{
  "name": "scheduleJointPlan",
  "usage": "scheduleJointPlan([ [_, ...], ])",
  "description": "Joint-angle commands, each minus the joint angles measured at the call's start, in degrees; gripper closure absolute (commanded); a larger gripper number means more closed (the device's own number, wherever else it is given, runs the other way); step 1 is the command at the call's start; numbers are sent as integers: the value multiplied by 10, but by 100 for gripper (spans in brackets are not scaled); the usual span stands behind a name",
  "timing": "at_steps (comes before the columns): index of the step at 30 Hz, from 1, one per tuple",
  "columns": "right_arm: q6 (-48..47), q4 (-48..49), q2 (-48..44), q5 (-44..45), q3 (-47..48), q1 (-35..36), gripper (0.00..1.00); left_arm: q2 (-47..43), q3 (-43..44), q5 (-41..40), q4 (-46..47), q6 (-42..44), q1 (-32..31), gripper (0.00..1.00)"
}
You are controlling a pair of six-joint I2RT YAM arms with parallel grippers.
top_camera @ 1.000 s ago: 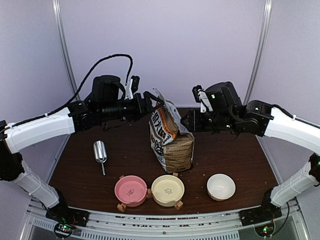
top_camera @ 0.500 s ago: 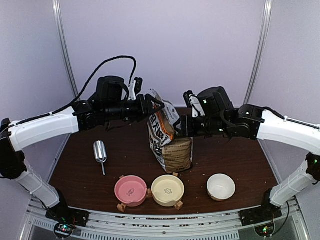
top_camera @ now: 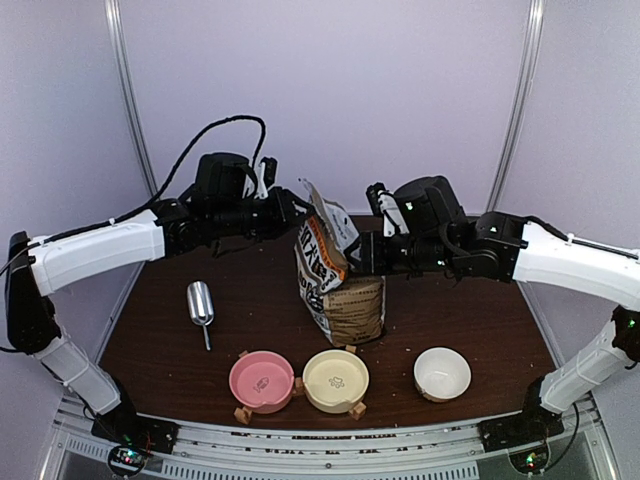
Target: Serve the pet food
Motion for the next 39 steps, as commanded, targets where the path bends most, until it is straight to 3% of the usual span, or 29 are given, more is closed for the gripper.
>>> scheduleJointPlan([
  [1, 2, 5, 2, -23, -7, 15, 66, 18, 29, 16, 29, -1, 2, 70],
  [8, 2, 3, 2, -20, -4, 15, 66, 32, 34, 31, 35, -4, 2, 75],
  [20, 0, 0, 5, -18, 0, 16, 66, 47, 38, 49, 50, -7, 2, 75],
  [32, -19, -44, 9, 21, 46, 16, 65, 56, 28, 69, 67, -13, 2, 100],
  [39, -48, -81, 28, 48, 112, 16, 63, 54, 22, 73, 79, -12, 2, 100],
])
